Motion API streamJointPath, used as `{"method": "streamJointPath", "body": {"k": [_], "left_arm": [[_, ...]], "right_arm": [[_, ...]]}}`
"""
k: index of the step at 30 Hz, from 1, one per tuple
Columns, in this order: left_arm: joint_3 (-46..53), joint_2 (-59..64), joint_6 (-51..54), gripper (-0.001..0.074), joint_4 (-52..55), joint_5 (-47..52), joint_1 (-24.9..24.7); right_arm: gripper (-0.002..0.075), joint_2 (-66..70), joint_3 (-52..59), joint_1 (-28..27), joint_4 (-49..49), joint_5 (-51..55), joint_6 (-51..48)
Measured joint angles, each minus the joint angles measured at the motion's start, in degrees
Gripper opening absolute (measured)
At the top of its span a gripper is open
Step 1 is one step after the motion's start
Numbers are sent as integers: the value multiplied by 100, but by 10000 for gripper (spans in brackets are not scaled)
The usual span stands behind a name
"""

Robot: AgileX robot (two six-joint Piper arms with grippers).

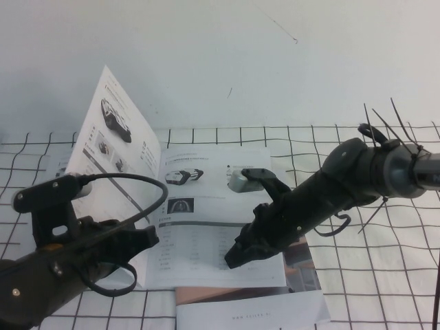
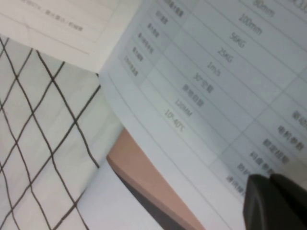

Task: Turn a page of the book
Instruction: Open the closed book

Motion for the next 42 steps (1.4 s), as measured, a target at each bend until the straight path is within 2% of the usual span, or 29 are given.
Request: {"method": "streamJointPath", "body": {"k": [4,11,16,27,36,42], "left_arm": [[0,12,67,-2,-10,14,0],[0,565,156,-2,-8,101,109],[0,910,163,-2,-8,81,271],[0,1009,253,-3,-12,37,271],[0,1906,315,-3,-12,83,271],[-37,1919,315,-3,-12,122,271]], "right_arm": [[3,-59,-56,0,-652,-48,767],[3,-120,-99,0,-1198,115,1319],[3,-120,-99,0,-1249,142,1406],[3,-120,-112,0,-1288,180,1442],[3,-120,-112,0,-1347,334,1442],[3,-181,-102,0,-1393,359,1442]]}}
